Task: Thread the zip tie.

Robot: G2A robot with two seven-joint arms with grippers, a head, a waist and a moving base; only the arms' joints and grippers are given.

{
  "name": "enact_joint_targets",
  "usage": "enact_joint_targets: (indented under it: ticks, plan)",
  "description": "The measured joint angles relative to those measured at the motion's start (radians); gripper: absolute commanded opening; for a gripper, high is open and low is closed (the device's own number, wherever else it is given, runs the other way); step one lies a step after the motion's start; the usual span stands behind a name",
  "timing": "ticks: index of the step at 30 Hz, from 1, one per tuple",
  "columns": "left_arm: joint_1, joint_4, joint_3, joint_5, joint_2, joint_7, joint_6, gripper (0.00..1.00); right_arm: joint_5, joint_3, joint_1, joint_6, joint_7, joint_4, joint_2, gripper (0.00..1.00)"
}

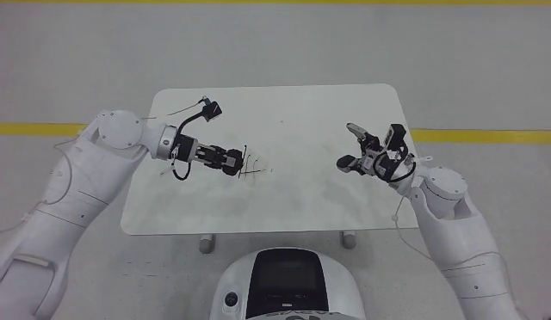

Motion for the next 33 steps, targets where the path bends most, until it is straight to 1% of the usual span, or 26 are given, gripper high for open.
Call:
enact_joint_targets:
  ticks: [1,5,7,10,14,16,22,24,27,30,33]
  plan:
    - [0.0,-0.008,-0.003,0.018,-0.004,-0.002,0.0,0.0,0.021,-0.026,0.025,-0.002,0.034,0.036,0.0,1.0]
    - [0.01,-0.022,-0.028,0.06,-0.014,-0.013,0.0,0.0,0.073,-0.108,0.107,-0.003,0.118,0.135,0.003,1.0]
    - [0.022,-0.032,-0.045,0.08,-0.019,-0.013,0.0,0.0,0.099,-0.155,0.148,-0.003,0.146,0.181,0.003,1.0]
    - [0.043,-0.058,-0.07,0.084,-0.022,-0.012,0.0,0.0,0.145,-0.231,0.206,-0.003,0.176,0.239,0.001,1.0]
    - [0.065,-0.067,-0.084,0.079,-0.024,-0.012,0.0,0.0,0.217,-0.327,0.278,-0.003,0.202,0.302,-0.002,1.0]
    - [0.067,-0.064,-0.084,0.076,-0.024,-0.012,0.0,0.0,0.23,-0.34,0.293,-0.003,0.2,0.311,-0.001,1.0]
    - [0.068,-0.064,-0.084,0.076,-0.024,-0.011,0.0,0.0,0.23,-0.338,0.29,-0.003,0.201,0.309,-0.002,1.0]
    - [0.076,-0.068,-0.078,0.071,-0.025,0.006,0.0,0.0,0.264,-0.348,0.28,-0.003,0.222,0.317,-0.006,1.0]
    - [0.08,-0.09,-0.072,0.088,-0.027,0.002,0.0,0.0,0.353,-0.405,0.304,-0.003,0.282,0.364,-0.02,1.0]
    - [0.088,-0.112,-0.08,0.095,-0.028,-0.012,0.0,0.0,0.421,-0.485,0.363,-0.003,0.331,0.435,-0.038,1.0]
    - [0.104,-0.137,-0.089,0.103,-0.027,-0.013,0.0,0.0,0.476,-0.561,0.422,-0.003,0.374,0.503,-0.057,1.0]
